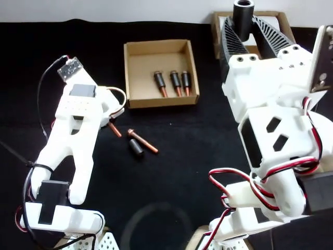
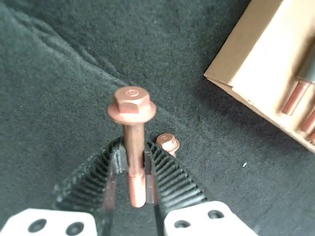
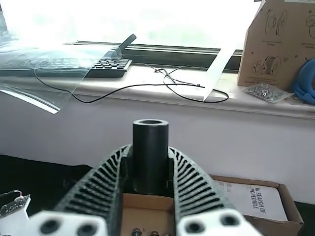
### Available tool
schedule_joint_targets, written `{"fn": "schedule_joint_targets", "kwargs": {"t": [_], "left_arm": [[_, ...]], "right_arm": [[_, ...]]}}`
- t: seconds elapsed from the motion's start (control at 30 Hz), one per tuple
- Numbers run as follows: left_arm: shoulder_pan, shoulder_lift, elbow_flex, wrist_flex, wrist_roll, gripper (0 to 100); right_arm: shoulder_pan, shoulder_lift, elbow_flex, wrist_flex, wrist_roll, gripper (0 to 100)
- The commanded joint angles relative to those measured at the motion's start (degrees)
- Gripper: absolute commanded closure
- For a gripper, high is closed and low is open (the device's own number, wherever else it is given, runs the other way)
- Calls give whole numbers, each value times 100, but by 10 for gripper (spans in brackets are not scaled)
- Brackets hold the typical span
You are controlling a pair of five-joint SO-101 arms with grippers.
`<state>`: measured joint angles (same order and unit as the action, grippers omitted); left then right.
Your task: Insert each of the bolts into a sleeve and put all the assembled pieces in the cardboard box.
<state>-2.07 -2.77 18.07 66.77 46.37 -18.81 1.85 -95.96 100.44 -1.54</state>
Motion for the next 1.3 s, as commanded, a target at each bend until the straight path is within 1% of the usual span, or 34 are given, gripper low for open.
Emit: {"fn": "schedule_joint_targets", "kwargs": {"t": [0.0,0.07,0.13,0.2,0.4,0.43,0.5,0.6,0.73,0.83,0.93,1.13,1.27], "left_arm": [[-66,-321,-66,-62,-211,992],[-66,-321,-31,-62,-378,992],[-75,-321,-22,-62,-519,992],[-75,-321,-22,-62,-527,992],[-40,-321,-13,-308,-554,992],[-22,-321,-22,-343,-563,992],[110,-330,-22,-440,-835,992],[312,-400,-40,-466,-949,992],[549,-1130,92,-651,-1345,993],[708,-2123,593,-1134,-1829,993],[848,-3196,1411,-1820,-2119,993],[1613,-4963,2967,-2796,-2242,993],[1965,-5525,3301,-2927,-2215,993]], "right_arm": [[48,-189,-233,92,-255,992],[40,-435,84,92,-308,992],[57,-884,1033,92,-527,992],[75,-1622,2352,92,-712,992],[48,-4048,6932,-110,-949,992],[48,-4418,7697,-338,-941,992],[48,-5147,9112,-927,-914,992],[48,-6176,11389,-1965,-607,992],[40,-7319,14035,-3327,-413,992],[-22,-7855,15266,-4013,-396,992],[-418,-8136,16084,-4330,-404,992],[-1182,-9015,17411,-5604,-396,992],[-1631,-9833,18369,-6378,-396,992]]}}
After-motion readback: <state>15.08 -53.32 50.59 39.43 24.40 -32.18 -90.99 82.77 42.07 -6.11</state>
